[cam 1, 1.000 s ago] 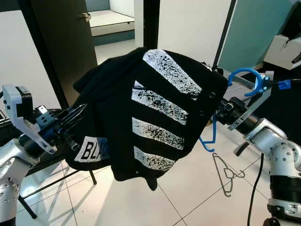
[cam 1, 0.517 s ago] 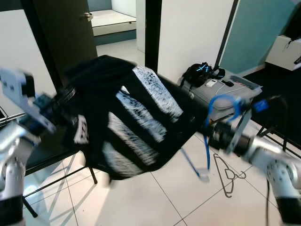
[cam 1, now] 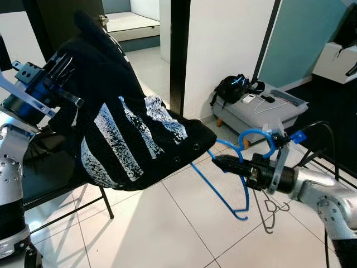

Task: Hang hanger

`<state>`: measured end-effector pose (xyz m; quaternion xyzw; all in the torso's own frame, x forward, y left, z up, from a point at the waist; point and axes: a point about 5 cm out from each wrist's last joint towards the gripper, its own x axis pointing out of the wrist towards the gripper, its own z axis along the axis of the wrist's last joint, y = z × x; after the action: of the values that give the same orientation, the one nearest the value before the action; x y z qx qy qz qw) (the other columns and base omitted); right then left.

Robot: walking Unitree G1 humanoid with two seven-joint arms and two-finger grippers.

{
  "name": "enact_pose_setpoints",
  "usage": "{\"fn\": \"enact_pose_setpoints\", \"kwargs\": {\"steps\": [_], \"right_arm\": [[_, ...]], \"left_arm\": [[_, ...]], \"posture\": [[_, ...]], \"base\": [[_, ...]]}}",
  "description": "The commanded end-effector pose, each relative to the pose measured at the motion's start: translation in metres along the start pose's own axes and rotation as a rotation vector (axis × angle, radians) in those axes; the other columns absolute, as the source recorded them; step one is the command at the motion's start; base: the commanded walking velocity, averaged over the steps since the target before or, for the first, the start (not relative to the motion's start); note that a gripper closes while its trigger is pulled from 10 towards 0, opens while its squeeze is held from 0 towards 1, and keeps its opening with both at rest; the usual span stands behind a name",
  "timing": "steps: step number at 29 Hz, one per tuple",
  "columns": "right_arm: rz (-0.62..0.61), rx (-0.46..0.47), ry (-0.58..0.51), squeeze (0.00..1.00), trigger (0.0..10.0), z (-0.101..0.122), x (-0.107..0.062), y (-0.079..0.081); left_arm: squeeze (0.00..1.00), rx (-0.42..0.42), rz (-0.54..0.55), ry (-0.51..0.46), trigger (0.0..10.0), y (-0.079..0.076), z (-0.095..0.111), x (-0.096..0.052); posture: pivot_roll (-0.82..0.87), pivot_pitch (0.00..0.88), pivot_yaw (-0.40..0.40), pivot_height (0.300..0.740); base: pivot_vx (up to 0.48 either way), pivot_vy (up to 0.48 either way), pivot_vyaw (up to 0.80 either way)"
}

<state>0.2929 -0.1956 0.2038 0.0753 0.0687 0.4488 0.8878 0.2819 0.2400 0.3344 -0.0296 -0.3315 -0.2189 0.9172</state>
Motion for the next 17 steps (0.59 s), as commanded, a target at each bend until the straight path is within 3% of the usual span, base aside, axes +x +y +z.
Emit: {"fn": "enact_pose_setpoints", "kwargs": {"steps": [1,4,6,7,9,13,17], "right_arm": [[-0.167,0.049,0.008,0.0,10.0,-0.006,-0.014,-0.019],[-0.18,0.078,-0.045,0.0,10.0,0.0,-0.018,-0.022],[-0.177,0.088,-0.061,0.0,10.0,0.002,-0.019,-0.023],[-0.147,0.087,-0.034,0.0,10.0,-0.001,-0.021,-0.02],[-0.061,0.067,0.063,0.0,10.0,-0.014,-0.022,-0.008],[0.059,0.069,0.231,0.0,10.0,-0.036,-0.024,0.01],[0.077,0.049,0.281,0.0,10.0,-0.041,-0.024,0.014]], "left_arm": [[0.0,0.04,0.07,-0.101,3.4,0.01,0.022,-0.005],[0.0,0.03,0.121,-0.113,2.5,0.018,0.023,-0.01],[0.0,0.026,0.14,-0.118,2.5,0.021,0.024,-0.011],[0.0,0.027,0.169,-0.128,1.9,0.025,0.026,-0.013],[0.0,0.027,0.208,-0.141,1.6,0.031,0.029,-0.013],[0.0,0.024,0.225,-0.15,1.9,0.033,0.03,-0.012],[0.0,-0.003,0.187,-0.155,2.3,0.026,0.029,-0.009]], "posture": [[0.01,0.0,0.006,0.74],[0.01,0.0,0.004,0.74],[0.01,0.0,0.004,0.74],[0.01,0.0,0.003,0.74],[0.01,0.0,0.002,0.74],[0.0,0.0,0.004,0.74],[0.0,0.0,0.006,0.74]], "base": [[0.0,0.0,0.0],[0.0,0.0,0.0],[0.0,0.0,0.0],[0.0,0.0,0.0],[0.0,0.0,0.0],[0.0,0.0,0.0],[0.0,0.0,0.0]]}}
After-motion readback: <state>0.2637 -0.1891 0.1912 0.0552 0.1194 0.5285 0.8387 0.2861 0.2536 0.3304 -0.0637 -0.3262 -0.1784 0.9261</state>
